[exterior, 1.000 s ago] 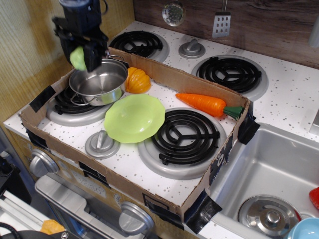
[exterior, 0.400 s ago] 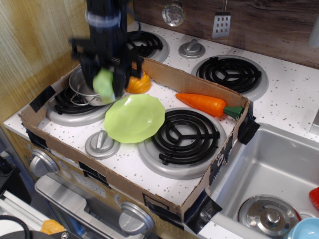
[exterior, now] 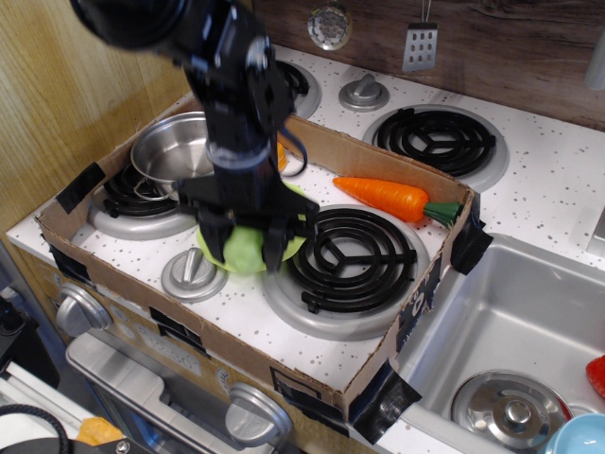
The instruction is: Take broccoli out of pan
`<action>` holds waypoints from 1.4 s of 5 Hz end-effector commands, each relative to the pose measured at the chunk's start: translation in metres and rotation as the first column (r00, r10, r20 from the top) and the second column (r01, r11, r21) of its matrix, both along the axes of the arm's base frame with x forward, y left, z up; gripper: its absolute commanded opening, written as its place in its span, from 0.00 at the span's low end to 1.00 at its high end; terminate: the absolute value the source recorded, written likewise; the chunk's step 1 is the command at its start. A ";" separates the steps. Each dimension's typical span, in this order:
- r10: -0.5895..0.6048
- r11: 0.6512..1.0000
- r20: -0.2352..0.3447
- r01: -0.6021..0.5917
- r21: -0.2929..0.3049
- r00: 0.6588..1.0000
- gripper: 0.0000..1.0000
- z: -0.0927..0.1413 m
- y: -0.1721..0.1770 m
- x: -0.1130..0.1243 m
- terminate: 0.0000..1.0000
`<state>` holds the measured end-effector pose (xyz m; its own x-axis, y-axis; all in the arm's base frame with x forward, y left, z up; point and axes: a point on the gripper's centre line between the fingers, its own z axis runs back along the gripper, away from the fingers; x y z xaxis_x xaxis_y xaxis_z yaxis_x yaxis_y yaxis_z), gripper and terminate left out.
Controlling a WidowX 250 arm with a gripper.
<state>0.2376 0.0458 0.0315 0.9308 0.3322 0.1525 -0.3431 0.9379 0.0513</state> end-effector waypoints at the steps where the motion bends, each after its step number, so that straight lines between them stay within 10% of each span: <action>1: 0.060 0.998 0.012 -0.060 -0.015 0.998 0.00 -0.001 -0.016 0.002 0.00; 2: 0.071 0.997 0.004 -0.071 -0.012 0.997 0.00 -0.002 -0.017 -0.004 0.00; 3: 0.058 0.998 0.011 -0.058 -0.005 0.998 1.00 -0.004 -0.015 -0.010 0.00; 7: -0.046 0.995 0.016 0.045 0.086 0.999 1.00 0.050 0.034 0.017 0.00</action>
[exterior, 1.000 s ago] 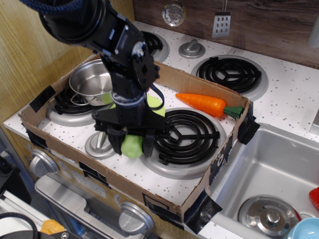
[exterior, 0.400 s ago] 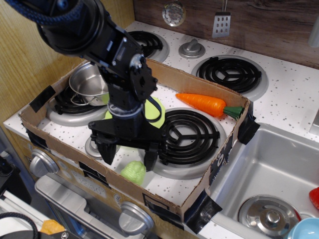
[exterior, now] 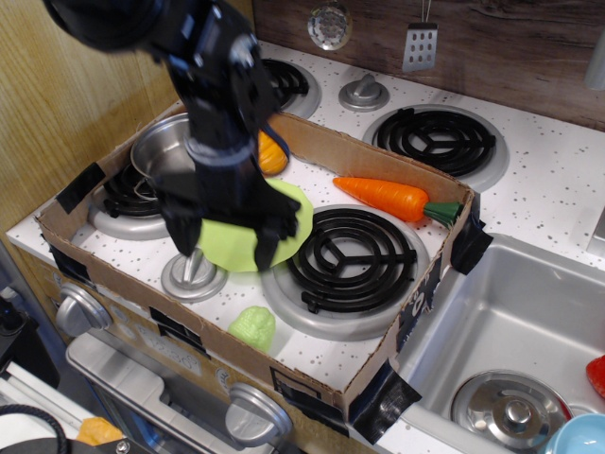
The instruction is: Take broccoli out of pan
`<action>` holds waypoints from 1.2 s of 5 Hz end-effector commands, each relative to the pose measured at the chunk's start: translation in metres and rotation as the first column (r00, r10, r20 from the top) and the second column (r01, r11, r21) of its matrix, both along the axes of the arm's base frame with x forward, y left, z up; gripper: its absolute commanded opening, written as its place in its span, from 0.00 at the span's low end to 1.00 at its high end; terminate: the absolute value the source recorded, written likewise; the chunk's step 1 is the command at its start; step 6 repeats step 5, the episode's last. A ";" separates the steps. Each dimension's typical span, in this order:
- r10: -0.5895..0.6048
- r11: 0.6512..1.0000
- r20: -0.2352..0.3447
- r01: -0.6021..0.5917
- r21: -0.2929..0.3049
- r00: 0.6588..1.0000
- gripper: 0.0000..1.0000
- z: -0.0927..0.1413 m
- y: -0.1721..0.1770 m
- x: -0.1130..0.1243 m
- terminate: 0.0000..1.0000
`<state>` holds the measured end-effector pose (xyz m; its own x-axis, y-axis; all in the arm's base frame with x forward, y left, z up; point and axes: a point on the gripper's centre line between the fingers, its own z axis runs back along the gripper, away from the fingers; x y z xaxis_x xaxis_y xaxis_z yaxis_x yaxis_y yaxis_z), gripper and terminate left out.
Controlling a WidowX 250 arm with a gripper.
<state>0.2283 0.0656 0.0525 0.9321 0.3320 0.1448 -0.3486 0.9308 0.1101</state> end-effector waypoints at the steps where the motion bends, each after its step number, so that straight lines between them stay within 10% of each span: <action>1: -0.137 0.990 0.050 0.135 0.044 0.989 1.00 0.037 0.029 0.046 0.00; 4: -0.137 0.990 0.050 0.135 0.044 0.989 1.00 0.037 0.029 0.046 0.00; 5: -0.137 0.990 0.050 0.135 0.044 0.989 1.00 0.037 0.029 0.046 1.00; 6: -0.137 0.990 0.050 0.135 0.044 0.989 1.00 0.037 0.029 0.046 1.00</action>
